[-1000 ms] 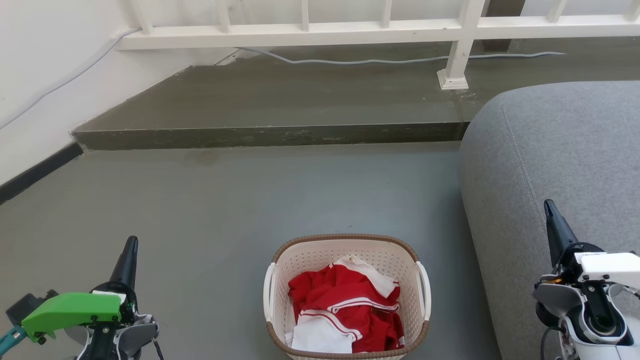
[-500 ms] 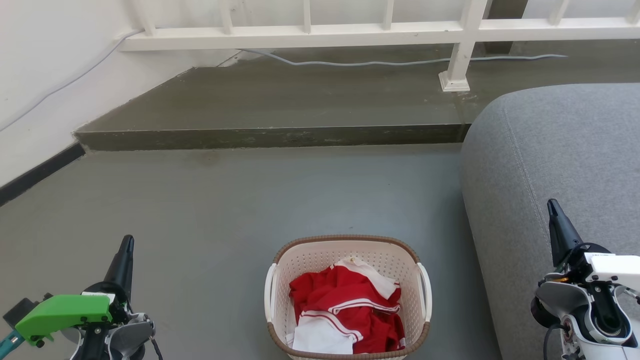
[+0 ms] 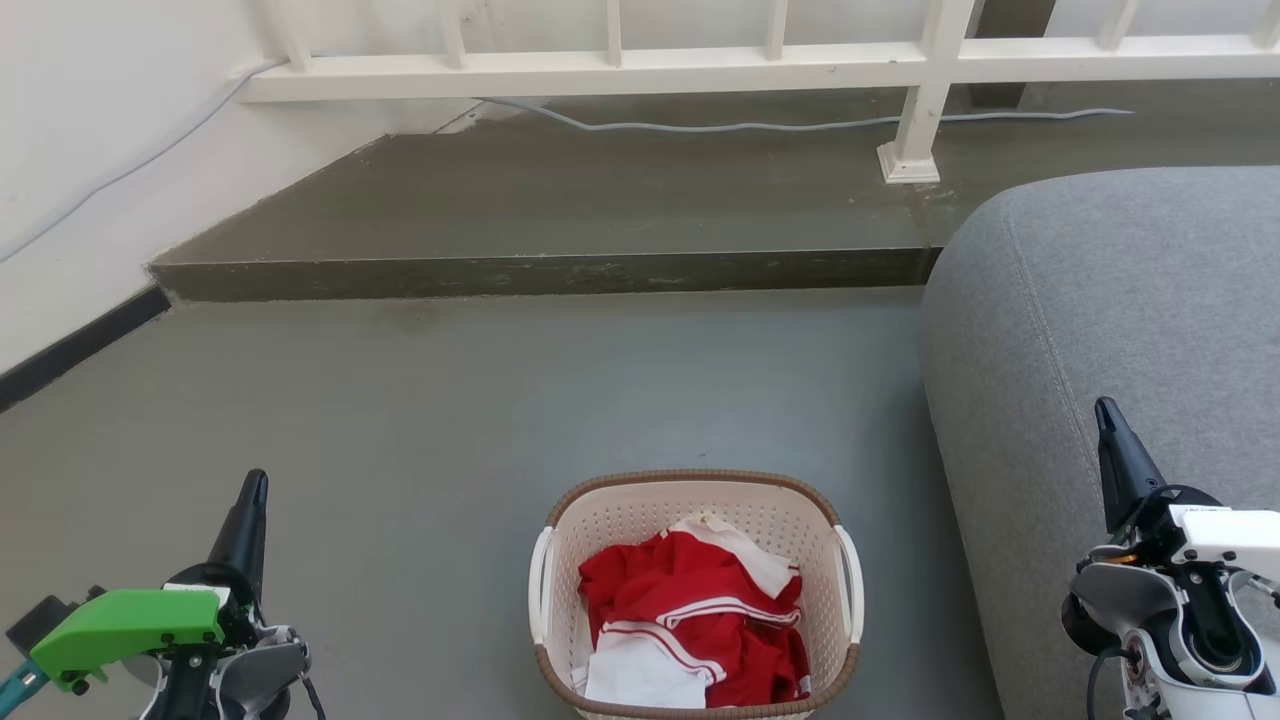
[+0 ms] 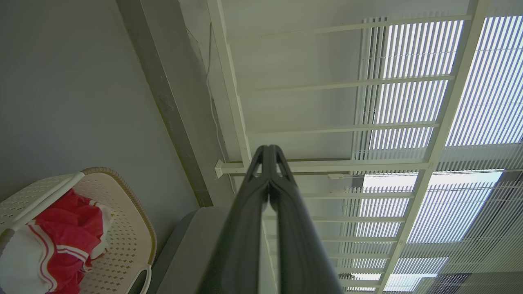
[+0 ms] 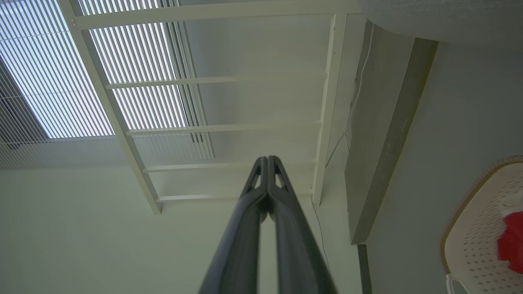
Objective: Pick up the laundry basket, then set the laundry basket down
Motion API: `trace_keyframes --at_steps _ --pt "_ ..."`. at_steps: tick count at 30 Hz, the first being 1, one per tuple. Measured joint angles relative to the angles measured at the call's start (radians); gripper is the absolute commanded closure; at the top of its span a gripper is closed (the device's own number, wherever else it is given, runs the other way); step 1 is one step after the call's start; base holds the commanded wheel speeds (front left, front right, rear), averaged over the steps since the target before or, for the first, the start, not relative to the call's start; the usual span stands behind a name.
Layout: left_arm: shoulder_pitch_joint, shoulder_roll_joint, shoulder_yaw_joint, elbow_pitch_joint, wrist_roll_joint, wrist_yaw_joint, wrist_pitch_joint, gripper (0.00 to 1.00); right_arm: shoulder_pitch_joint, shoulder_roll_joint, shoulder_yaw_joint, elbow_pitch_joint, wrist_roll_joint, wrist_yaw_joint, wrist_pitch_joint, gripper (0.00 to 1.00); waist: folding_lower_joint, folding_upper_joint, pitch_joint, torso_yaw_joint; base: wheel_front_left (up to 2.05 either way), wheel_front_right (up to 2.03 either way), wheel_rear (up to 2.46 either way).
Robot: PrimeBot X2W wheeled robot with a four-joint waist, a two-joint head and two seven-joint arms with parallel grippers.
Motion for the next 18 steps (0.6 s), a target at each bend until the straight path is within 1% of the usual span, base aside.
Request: trace_keyframes --at_steps 18 --pt "0.0 0.0 0.0 -0.001 0.0 0.0 0.0 1.0 0.0 0.0 0.0 -0.002 0.001 0.0 0.0 1.0 0.0 0.0 0.0 0.0 0.0 0.0 0.0"
